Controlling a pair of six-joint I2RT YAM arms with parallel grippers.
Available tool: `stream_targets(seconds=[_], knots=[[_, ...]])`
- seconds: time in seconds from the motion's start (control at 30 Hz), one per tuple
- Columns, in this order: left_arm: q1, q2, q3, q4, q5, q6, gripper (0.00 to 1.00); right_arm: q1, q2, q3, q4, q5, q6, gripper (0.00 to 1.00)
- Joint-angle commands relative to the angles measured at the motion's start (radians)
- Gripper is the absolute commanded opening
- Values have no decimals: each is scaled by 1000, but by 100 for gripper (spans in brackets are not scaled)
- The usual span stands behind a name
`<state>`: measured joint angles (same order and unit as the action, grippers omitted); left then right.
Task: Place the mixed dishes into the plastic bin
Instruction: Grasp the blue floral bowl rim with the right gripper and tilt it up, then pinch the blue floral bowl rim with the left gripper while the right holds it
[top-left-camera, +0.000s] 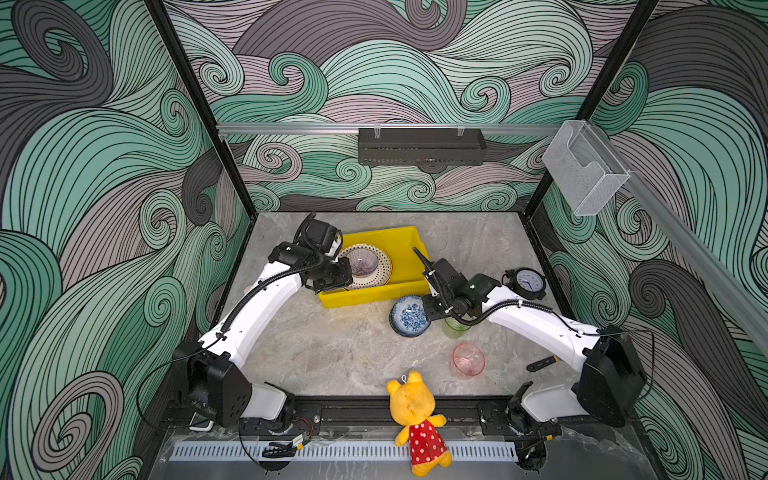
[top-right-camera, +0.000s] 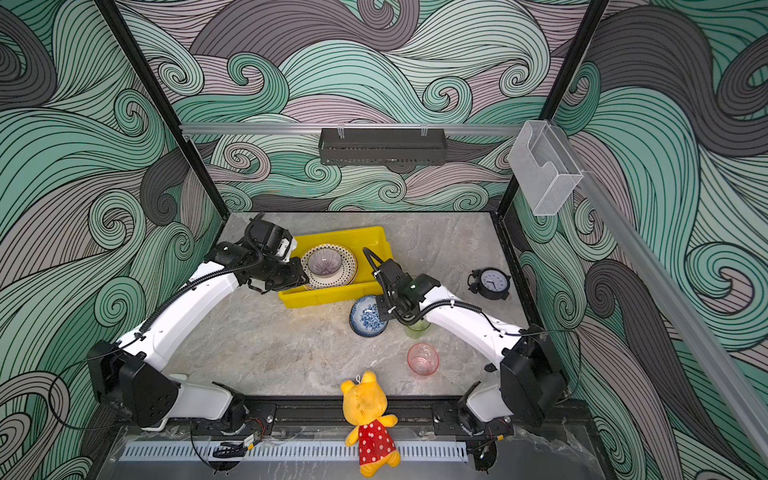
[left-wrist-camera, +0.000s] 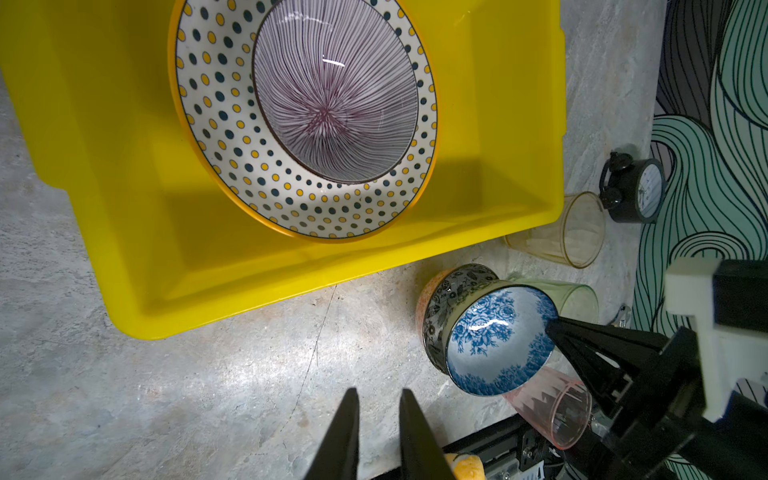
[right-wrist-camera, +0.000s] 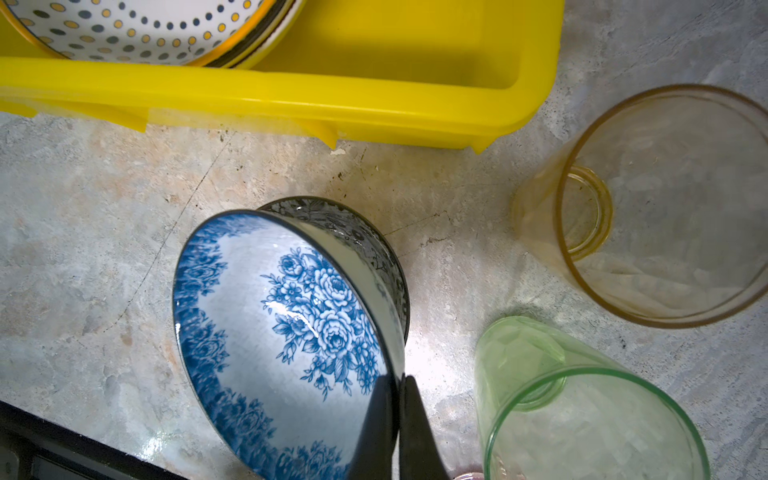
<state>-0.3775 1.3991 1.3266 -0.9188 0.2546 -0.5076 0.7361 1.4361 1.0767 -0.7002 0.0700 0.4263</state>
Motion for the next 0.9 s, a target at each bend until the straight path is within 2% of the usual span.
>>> stream_targets(seconds=[0.0,0.33,0.53,0.87], knots=[[-15,1,39,-3,21,-1,23,-1,-47,38,11,-11,12,0],[-68,0,6,21,54,0,31,-1,-71,36,10,-22,29,0],[-150,15,-40,93,104,-8,32,0,-77,32,25,-30,40,0],[-259,151,-67,145,114,-16,39,0,-80,27,32,-33,43,0]])
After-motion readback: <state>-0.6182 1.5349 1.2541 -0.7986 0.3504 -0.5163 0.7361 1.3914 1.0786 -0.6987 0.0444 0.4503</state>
